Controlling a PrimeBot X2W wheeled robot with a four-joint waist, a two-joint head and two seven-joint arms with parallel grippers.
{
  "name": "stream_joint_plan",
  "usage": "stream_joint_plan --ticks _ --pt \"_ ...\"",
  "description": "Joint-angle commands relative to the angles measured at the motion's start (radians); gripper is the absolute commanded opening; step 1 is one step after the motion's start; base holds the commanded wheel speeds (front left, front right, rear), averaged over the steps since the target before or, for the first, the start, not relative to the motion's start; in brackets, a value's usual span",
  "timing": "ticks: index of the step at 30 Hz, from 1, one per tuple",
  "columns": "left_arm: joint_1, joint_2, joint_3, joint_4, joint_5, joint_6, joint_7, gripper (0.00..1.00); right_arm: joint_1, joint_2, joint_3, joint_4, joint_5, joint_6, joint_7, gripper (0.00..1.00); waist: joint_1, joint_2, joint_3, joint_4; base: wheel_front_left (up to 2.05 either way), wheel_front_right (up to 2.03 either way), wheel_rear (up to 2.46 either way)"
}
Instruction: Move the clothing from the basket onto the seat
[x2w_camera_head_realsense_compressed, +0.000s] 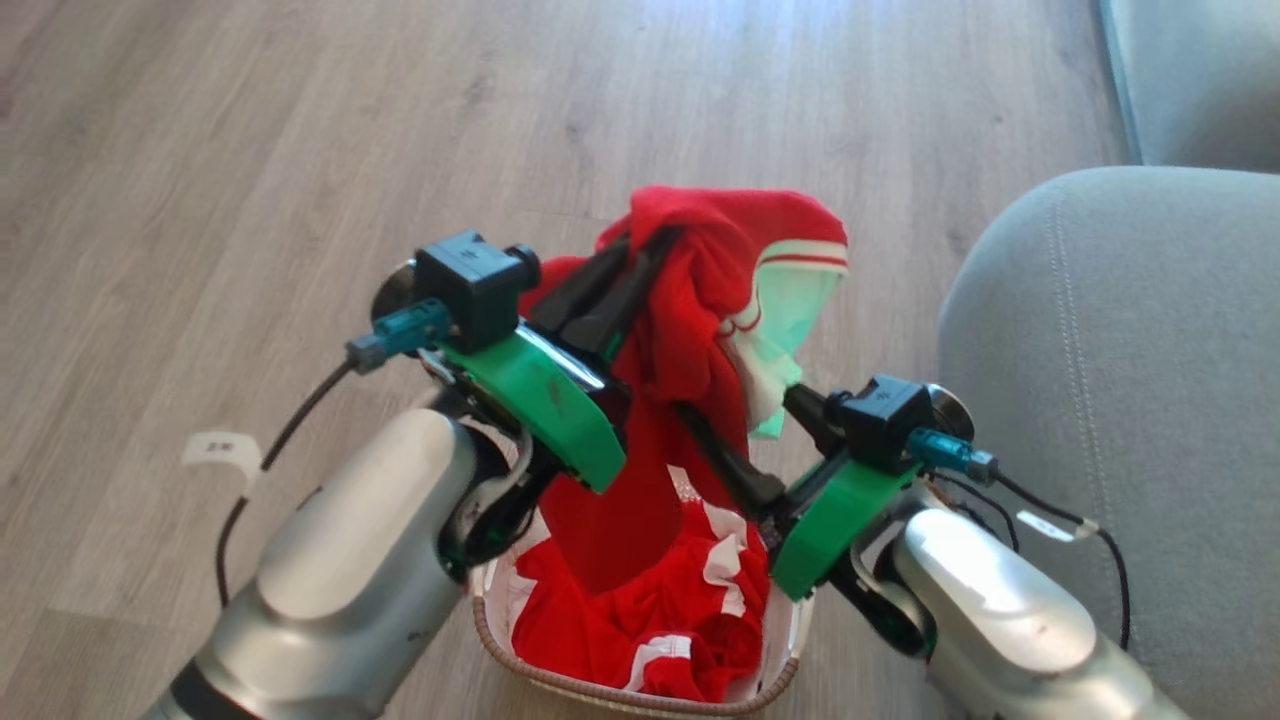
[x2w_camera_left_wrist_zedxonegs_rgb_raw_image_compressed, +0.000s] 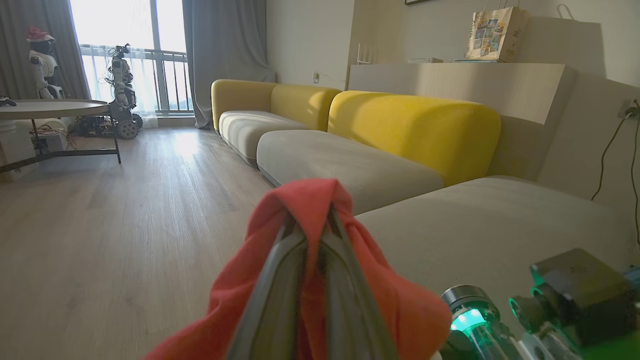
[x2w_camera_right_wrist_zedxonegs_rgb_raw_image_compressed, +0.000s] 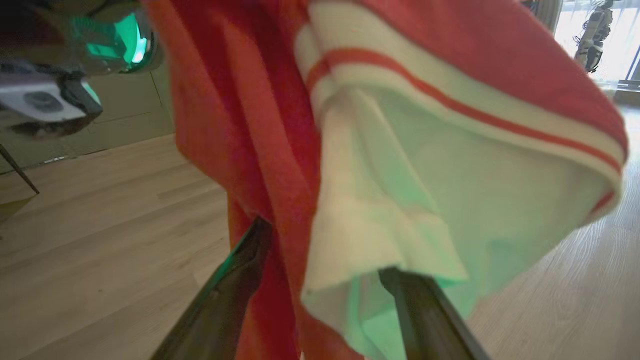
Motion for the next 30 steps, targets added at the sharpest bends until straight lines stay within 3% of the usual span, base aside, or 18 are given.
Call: stream_joint_plan --ticks 1,8,9,10,22,30 --pt "-0.073 0.003 0.033 -0.03 -0.009 -0.007 0.003 0.0 -0.042 0.016 0.004 -0.021 0.008 0.0 -0.006 1.0 0.0 -0.0001 -0.004 0.011 0.0 0.0 0.0" --pt "-0.069 -0.01 0.011 -0.02 -0.014 -0.013 0.006 0.0 -0.059 0.029 0.005 0.003 0.016 0.0 -0.006 0.99 0.0 -0.0001 -0.01 0.042 0.0 0.0 0.0" --pt "-0.069 -0.01 0.01 -0.018 -0.015 -0.013 0.006 0.0 -0.06 0.029 0.005 0.001 0.018 0.0 -0.006 0.39 0.0 -0.0001 -0.01 0.044 0.0 0.0 0.0" --pt "-0.069 -0.01 0.01 -0.017 -0.016 -0.013 0.006 0.0 -0.062 0.029 0.004 -0.003 0.019 0.0 -0.006 0.0 0.0 -0.0001 -0.01 0.046 0.0 0.0 0.0" --pt "-0.055 0.006 0.016 0.001 -0.024 0.003 -0.001 0.0 -0.041 0.016 -0.005 -0.058 0.028 0.0 -0.006 0.0 0.0 -0.0001 -0.014 0.033 0.0 0.0 0.0" --pt "-0.029 0.023 0.026 0.017 -0.032 0.018 -0.015 0.0 0.008 0.012 -0.072 -0.127 0.034 0.0 -0.006 0.0 0.0 -0.0001 -0.016 0.016 0.0 0.0 0.0"
